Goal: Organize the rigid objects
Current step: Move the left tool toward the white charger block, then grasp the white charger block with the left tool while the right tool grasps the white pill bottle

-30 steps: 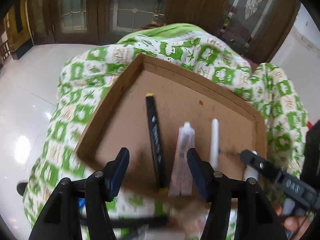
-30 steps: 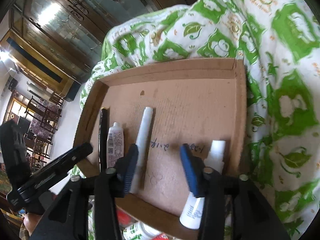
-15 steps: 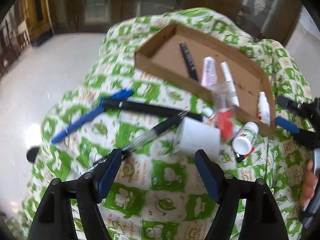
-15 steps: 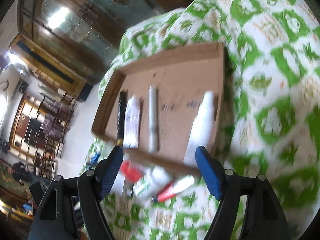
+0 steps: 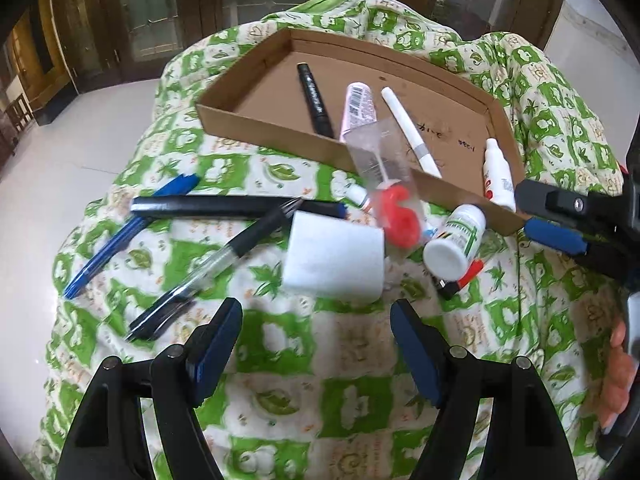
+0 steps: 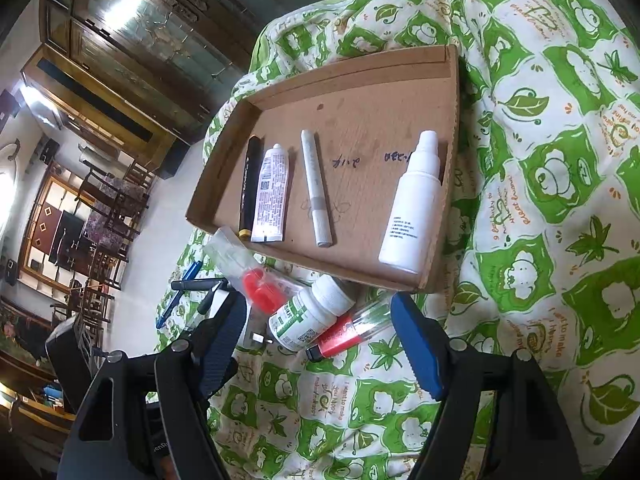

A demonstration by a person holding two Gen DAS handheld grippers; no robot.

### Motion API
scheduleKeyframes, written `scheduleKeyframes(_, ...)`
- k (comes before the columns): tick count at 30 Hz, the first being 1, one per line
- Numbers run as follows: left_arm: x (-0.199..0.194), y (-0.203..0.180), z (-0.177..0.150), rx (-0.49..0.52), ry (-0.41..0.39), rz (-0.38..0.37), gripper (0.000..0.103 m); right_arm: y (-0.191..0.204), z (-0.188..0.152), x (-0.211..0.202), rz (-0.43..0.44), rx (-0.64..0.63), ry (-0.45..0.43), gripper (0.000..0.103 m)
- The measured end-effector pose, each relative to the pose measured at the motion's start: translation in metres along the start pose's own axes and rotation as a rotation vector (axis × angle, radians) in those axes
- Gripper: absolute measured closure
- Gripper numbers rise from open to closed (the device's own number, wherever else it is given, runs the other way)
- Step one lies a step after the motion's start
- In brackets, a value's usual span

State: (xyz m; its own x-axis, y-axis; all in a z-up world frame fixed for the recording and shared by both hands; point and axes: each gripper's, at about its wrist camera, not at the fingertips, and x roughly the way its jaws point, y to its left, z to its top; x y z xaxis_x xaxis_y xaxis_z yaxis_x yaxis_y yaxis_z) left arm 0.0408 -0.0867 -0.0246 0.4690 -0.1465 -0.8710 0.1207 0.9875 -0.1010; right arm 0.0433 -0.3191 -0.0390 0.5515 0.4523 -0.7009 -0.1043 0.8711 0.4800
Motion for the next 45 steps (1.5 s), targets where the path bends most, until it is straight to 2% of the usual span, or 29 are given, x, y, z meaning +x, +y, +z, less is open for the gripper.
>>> scheduleKeyframes(4, 0.009, -0.008, 0.012, 0.017, 0.006, 0.006, 0.023, 0.000, 0.001, 0.002, -0.001, 0.002, 0.005, 0.029)
scheduleKeyframes(10, 0.034, -0.010, 0.026, -0.019, 0.068, -0.006, 0.024, 0.003, 0.000, 0.008, -0.005, -0.012, 0.016, 0.029)
scheduleKeyframes(13, 0.036, -0.010, 0.027, -0.041, 0.065, -0.023, 0.027, 0.005, -0.001, 0.010, -0.004, -0.026, 0.027, 0.029)
scheduleKeyframes(14, 0.036, -0.010, 0.027, -0.037, 0.062, -0.022, 0.027, 0.005, -0.001, 0.012, -0.001, -0.027, 0.034, 0.031)
scheduleKeyframes(17, 0.029, -0.010, 0.020, -0.035, 0.071, -0.040, 0.027, 0.003, -0.001, 0.017, 0.010, -0.021, 0.064, 0.048)
scheduleKeyframes(24, 0.007, 0.000, -0.009, -0.051, 0.114, -0.108, 0.027, -0.003, -0.003, 0.028, 0.057, 0.051, 0.122, 0.048)
scheduleKeyframes(29, 0.014, 0.001, -0.013, -0.058, 0.109, -0.094, 0.027, 0.002, 0.001, 0.050, 0.079, 0.108, 0.167, 0.048)
scheduleKeyframes(34, 0.017, -0.007, -0.011, -0.039, 0.095, -0.078, 0.027, 0.002, 0.005, 0.070, 0.058, 0.150, 0.192, 0.060)
scheduleKeyframes(35, 0.018, -0.007, -0.010, -0.042, 0.093, -0.081, 0.027, 0.002, 0.005, 0.072, 0.043, 0.141, 0.192, 0.067)
scheduleKeyframes(36, 0.019, -0.008, -0.009, -0.044, 0.091, -0.081, 0.027, 0.004, 0.004, 0.072, 0.029, 0.124, 0.192, 0.068)
scheduleKeyframes(41, 0.014, -0.006, -0.015, -0.047, 0.081, -0.079, 0.027, 0.015, -0.007, 0.065, 0.008, 0.038, 0.213, 0.069)
scheduleKeyframes(45, 0.011, -0.004, -0.018, -0.053, 0.074, -0.080, 0.027, 0.038, -0.025, 0.060, -0.083, -0.143, 0.243, 0.069)
